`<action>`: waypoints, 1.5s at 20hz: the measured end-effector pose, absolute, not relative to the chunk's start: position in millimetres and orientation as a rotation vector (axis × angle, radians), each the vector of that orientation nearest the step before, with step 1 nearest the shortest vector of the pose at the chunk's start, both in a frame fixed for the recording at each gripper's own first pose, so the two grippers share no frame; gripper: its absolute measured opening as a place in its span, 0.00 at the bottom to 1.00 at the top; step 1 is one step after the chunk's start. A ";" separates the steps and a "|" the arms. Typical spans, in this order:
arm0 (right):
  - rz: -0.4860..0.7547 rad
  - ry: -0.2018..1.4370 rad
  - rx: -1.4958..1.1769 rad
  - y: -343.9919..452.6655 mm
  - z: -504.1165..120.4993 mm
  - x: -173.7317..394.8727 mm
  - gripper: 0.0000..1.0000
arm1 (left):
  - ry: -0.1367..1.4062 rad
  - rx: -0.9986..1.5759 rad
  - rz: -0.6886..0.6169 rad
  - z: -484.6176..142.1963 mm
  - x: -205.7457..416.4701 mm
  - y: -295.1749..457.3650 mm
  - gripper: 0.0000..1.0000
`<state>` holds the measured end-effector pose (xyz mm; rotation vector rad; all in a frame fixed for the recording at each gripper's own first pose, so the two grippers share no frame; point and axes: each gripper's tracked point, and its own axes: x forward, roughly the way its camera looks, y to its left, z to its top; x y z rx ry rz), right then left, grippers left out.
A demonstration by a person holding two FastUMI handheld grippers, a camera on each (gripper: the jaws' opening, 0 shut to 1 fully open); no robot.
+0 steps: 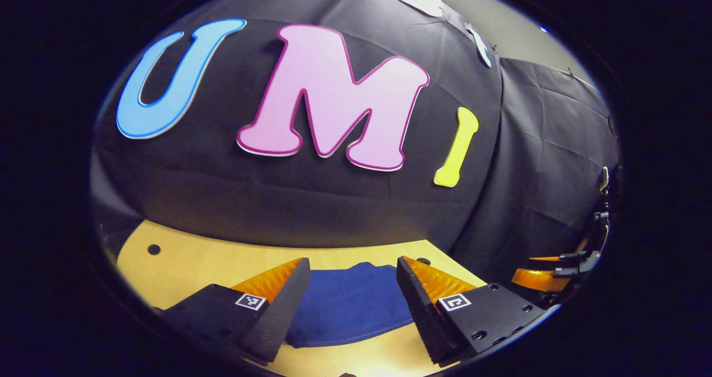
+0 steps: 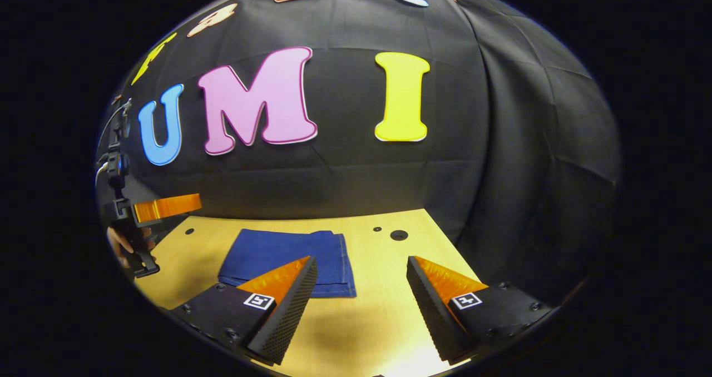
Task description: Grasp the waist and the cuffs of the jeans and fold them to make the two legs overlap; first hold the waist and fold one-third of the jeans toward the cuffs, then hold the cuffs and fold the remaining one-third in the same direction to finish folding.
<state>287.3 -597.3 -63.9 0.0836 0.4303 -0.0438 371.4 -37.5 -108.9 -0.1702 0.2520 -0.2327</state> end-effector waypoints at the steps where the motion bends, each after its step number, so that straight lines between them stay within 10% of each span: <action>1: -0.042 0.421 0.088 -588.2 -54.2 280.2 0.99 | 0.232 -0.150 -0.200 -97.9 354.1 -19.2 0.96; 16: -0.015 0.183 0.109 -481.8 79.2 151.9 0.98 | 0.108 -0.097 -0.003 -19.4 129.9 101.3 0.96; 30: 0.074 0.211 0.115 -520.9 62.2 150.6 0.98 | 0.160 -0.119 0.043 -39.1 109.7 72.8 0.96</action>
